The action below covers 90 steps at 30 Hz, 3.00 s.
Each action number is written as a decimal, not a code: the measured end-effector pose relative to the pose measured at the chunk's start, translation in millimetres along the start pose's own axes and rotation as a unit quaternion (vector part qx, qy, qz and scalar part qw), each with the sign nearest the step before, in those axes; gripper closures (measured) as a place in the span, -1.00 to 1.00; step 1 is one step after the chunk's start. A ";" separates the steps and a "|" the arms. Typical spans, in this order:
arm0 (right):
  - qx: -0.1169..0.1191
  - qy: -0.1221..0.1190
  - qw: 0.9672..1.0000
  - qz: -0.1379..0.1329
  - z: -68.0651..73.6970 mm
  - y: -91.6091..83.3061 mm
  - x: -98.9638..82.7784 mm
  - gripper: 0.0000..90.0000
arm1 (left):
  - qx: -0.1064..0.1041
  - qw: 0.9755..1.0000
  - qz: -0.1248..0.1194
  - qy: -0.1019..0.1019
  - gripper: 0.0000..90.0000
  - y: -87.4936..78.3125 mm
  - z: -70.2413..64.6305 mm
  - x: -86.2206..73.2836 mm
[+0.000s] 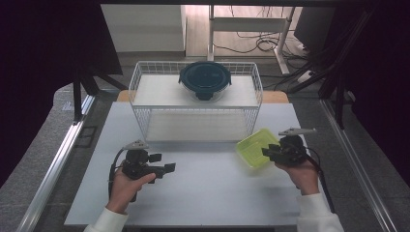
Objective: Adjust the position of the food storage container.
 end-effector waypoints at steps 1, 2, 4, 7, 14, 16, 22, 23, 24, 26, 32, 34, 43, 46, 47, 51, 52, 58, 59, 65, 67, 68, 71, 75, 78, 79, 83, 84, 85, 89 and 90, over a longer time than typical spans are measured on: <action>-0.001 0.001 1.000 0.005 -2.5 2.0 2.7 0.46 | -0.003 1.000 0.001 0.001 -0.51 0.0 0.2 -0.2; -0.002 0.003 1.000 0.015 -6.1 5.3 7.1 0.51 | -0.005 1.000 0.001 0.000 -0.51 0.2 0.7 -0.5; -0.006 0.005 1.000 0.029 -12.9 9.9 14.8 0.57 | -0.007 1.000 0.001 -0.005 -0.51 0.6 2.2 -1.0; -0.027 0.005 0.998 0.051 -27.4 18.6 26.0 0.71 | -0.009 1.000 0.003 -0.007 -0.51 1.2 4.7 -1.9; -0.066 0.005 0.995 0.078 -58.9 39.4 40.0 0.96 | -0.024 1.000 -0.003 -0.008 -0.51 -2.1 5.8 -1.8; -0.078 0.003 0.993 0.091 -66.9 48.3 42.1 0.97 | -0.023 1.000 -0.001 -0.009 -0.51 -1.7 6.7 -2.1; -0.090 0.012 0.989 0.121 -88.1 69.5 41.5 0.97 | -0.017 1.000 0.002 -0.011 -0.51 -1.1 9.8 -3.5; -0.094 0.013 0.988 0.120 -89.5 70.9 41.2 0.97 | -0.016 1.000 0.002 -0.011 -0.51 -0.6 9.7 -3.6; -0.094 0.015 0.988 0.122 -91.2 72.1 40.6 0.97 | -0.016 1.000 0.004 -0.011 -0.51 0.0 9.7 -3.8; -0.094 0.010 0.988 0.126 -92.9 72.7 39.3 0.97 | -0.014 1.000 0.007 -0.010 -0.51 1.8 10.0 -4.3; -0.075 -0.006 0.987 0.144 -91.3 77.1 32.9 0.97 | -0.014 1.000 0.013 -0.012 -0.51 5.9 10.5 -5.8; -0.065 -0.007 0.988 0.141 -88.0 78.1 30.9 0.97 | -0.014 1.000 0.014 -0.012 -0.51 6.4 10.6 -6.0; -0.041 -0.018 0.989 0.140 -62.6 74.3 18.3 0.97 | -0.021 0.999 0.017 -0.017 -0.51 8.4 11.8 -7.4; -0.027 -0.022 0.990 0.138 -51.8 71.7 14.8 0.97 | -0.021 0.999 0.018 -0.016 -0.51 9.1 10.5 -7.5; -0.026 -0.023 0.990 0.139 -47.8 70.7 13.4 0.97 | -0.022 0.999 0.018 -0.017 -0.51 9.2 10.1 -7.5; -0.014 -0.025 0.990 0.136 -32.8 66.3 9.7 0.97 | -0.021 0.999 0.020 -0.018 -0.51 10.8 10.2 -7.9; -0.010 -0.026 0.990 0.136 -27.5 64.9 8.5 0.97 | -0.023 0.999 0.021 -0.018 -0.51 11.5 10.1 -8.2; 0.007 -0.036 0.990 0.134 -5.0 60.5 2.3 0.97 | -0.022 0.999 0.026 -0.017 -0.51 13.9 9.1 -8.8; 0.009 -0.040 0.990 0.134 -2.0 60.1 1.3 0.97 | -0.022 0.999 0.026 -0.018 -0.51 14.1 9.1 -8.9; 0.015 -0.047 0.991 0.123 14.0 59.9 -3.5 0.97 | -0.034 0.999 0.025 -0.022 -0.51 15.3 8.1 -9.2; 0.019 -0.046 0.992 0.119 18.9 60.4 -5.0 0.97 | -0.032 0.999 0.026 -0.021 -0.51 15.4 8.0 -9.3; 0.021 -0.045 0.992 0.117 21.3 60.6 -5.9 0.97 | -0.033 0.999 0.025 -0.022 -0.51 15.3 8.1 -9.3; 0.033 -0.043 0.992 0.112 28.5 61.6 -8.0 0.97 | -0.032 0.999 0.025 -0.024 -0.51 15.1 9.0 -9.3; 0.047 -0.049 0.992 0.105 42.2 64.8 -9.2 0.97 | -0.029 0.999 0.026 -0.026 -0.51 16.5 10.1 -10.3; 0.067 -0.050 0.991 0.100 53.1 68.5 -9.0 0.97 | -0.029 0.999 0.027 -0.028 -0.51 17.2 10.6 -10.7; 0.068 -0.052 0.991 0.099 55.8 69.9 -9.2 0.97 | -0.029 0.999 0.027 -0.028 -0.51 17.3 10.8 -10.8; 0.083 -0.049 0.991 0.093 65.2 75.4 -8.3 0.97 | -0.026 0.999 0.027 -0.030 -0.51 17.9 11.7 -11.3; 0.085 -0.049 0.991 0.095 67.2 77.1 -8.2 0.97 | -0.026 0.999 0.028 -0.030 -0.51 18.0 11.9 -11.5; 0.087 -0.049 0.990 0.096 69.1 78.6 -8.1 0.97 | -0.025 0.999 0.029 -0.030 -0.51 18.2 12.1 -11.7; 0.104 -0.045 0.989 0.100 74.2 82.3 -9.4 0.97 | -0.023 0.999 0.028 -0.031 -0.51 18.0 13.2 -11.9; 0.105 -0.049 0.988 0.101 76.2 83.3 -9.8 0.97 | -0.022 0.999 0.028 -0.031 -0.51 17.8 13.6 -11.9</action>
Point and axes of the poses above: each handheld gripper's, and its own axes: y roughly forward along the jaws, x roughly out of its top, z roughly to its left, the point moved 3 cm from there along y, roughly forward along the jaws, and after that the axes turned 5 degrees about z, right-handed, at the moved point
